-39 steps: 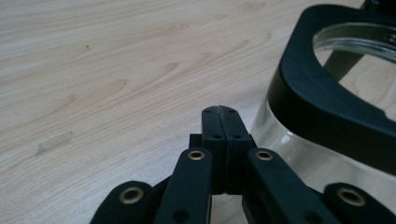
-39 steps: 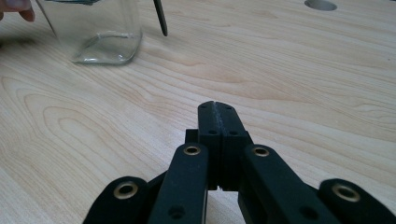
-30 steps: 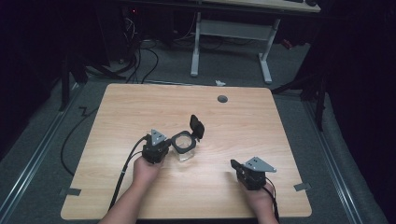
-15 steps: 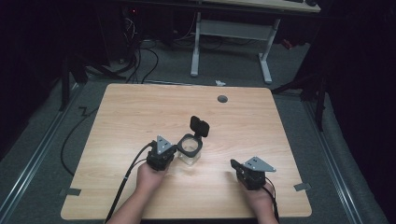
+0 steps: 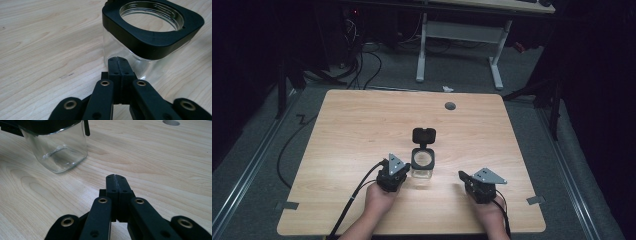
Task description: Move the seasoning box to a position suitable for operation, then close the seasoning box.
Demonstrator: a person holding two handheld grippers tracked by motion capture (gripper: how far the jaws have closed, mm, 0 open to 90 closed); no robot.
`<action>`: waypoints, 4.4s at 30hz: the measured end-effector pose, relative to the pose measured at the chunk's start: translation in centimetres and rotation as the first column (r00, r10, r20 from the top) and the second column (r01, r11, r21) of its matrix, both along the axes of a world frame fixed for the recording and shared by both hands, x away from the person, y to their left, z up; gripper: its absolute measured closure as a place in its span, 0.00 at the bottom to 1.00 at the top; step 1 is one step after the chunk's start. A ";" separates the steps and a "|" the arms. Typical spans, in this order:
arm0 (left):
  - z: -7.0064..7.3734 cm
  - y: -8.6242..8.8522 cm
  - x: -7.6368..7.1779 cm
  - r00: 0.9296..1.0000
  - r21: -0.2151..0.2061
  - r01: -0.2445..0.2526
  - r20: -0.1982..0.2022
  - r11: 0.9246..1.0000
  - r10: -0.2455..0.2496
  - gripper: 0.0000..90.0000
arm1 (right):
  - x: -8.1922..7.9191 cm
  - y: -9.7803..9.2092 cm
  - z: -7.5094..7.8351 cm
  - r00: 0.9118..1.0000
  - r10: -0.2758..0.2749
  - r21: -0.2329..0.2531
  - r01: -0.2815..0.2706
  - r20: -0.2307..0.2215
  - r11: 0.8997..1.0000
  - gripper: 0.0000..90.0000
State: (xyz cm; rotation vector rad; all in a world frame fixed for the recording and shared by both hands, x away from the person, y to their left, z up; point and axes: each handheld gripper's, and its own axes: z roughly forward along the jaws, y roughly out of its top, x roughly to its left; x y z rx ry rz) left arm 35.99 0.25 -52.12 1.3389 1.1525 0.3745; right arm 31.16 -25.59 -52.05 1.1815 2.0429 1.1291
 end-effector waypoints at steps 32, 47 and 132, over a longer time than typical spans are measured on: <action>0.9 13.2 0.7 0.970 -0.004 -0.243 0.016 0.970 0.243 0.86 | 1.0 2.3 1.6 0.998 -0.059 0.038 0.058 0.023 0.998 1.00; -0.8 4.0 -3.3 0.998 -0.017 -0.004 -0.055 1.000 0.003 1.00 | 6.5 5.0 8.3 0.994 -0.026 0.085 0.017 0.106 0.996 1.00; 0.0 10.2 -1.9 0.992 0.011 -0.125 0.022 0.992 0.124 0.73 | -0.1 -3.0 1.7 0.978 -0.200 0.011 0.200 0.065 0.980 0.70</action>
